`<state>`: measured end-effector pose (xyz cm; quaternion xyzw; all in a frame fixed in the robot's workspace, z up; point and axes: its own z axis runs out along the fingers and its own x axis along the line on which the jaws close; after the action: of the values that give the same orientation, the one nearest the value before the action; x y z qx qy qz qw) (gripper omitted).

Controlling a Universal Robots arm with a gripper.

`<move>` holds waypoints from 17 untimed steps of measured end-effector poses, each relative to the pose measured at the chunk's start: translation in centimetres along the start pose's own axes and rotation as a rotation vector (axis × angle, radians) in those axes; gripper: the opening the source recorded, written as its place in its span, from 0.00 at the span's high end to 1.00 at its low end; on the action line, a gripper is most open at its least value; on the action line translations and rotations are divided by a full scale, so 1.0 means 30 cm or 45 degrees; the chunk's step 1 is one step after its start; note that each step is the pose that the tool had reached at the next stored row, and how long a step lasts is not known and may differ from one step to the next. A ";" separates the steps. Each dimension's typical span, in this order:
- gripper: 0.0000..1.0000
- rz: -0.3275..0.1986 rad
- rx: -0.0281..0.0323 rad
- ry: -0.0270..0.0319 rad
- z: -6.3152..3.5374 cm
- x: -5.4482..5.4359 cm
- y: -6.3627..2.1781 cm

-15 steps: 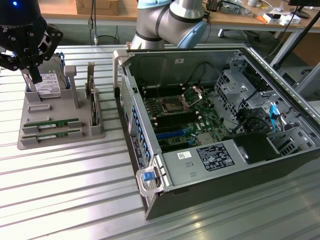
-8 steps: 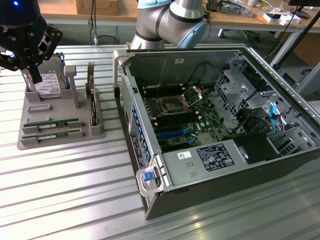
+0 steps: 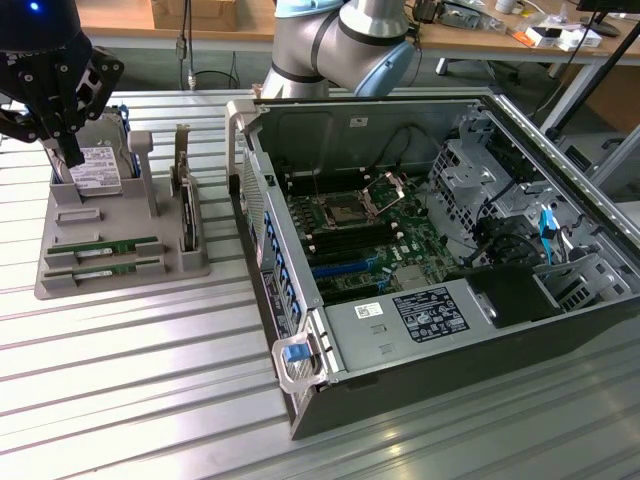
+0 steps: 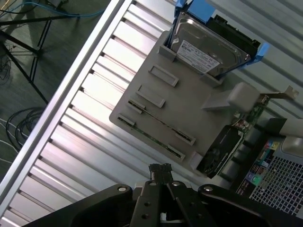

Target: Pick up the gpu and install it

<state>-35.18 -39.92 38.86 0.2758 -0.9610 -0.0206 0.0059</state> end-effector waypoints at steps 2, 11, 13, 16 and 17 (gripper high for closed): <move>0.90 -0.009 0.0000 0.0004 0.000 0.000 0.000; 0.90 -0.068 0.0000 0.0030 0.000 0.000 0.000; 0.90 -0.079 0.0000 0.0035 0.000 0.000 0.000; 0.90 -0.102 0.0000 0.0044 0.000 0.000 0.000; 0.90 -0.114 0.0000 0.0050 0.000 0.000 0.000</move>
<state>-35.18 -39.93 38.86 0.3187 -0.9476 -0.0203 0.0068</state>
